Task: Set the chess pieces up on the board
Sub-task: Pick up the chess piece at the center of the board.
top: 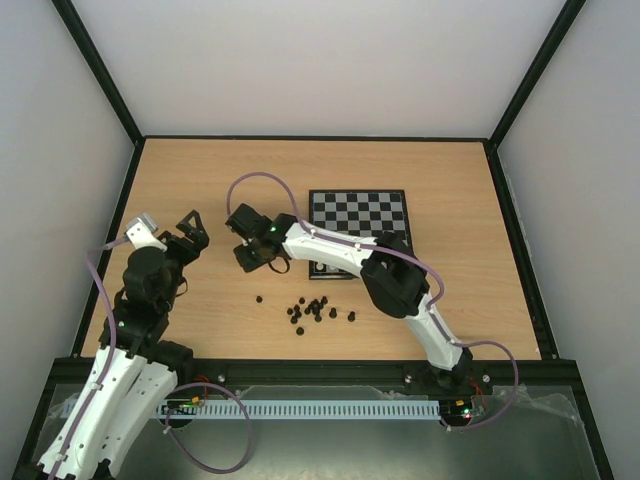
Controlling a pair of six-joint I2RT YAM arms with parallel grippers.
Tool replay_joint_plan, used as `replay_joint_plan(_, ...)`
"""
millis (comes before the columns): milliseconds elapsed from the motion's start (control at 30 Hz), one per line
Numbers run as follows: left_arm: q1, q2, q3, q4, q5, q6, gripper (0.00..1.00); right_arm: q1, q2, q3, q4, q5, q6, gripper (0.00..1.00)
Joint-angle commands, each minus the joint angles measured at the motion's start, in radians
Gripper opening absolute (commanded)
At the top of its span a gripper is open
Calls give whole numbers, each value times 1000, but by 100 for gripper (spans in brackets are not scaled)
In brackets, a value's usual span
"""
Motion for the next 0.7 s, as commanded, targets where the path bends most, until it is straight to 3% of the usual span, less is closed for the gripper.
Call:
replay_joint_plan(0, 6, -2, 9, -8, -9, -4, 99, 11, 56, 77, -68, 41, -13, 26)
replay_joint_plan(667, 6, 7, 9, 1, 7, 0, 100, 11, 122, 131, -89, 42, -10, 23)
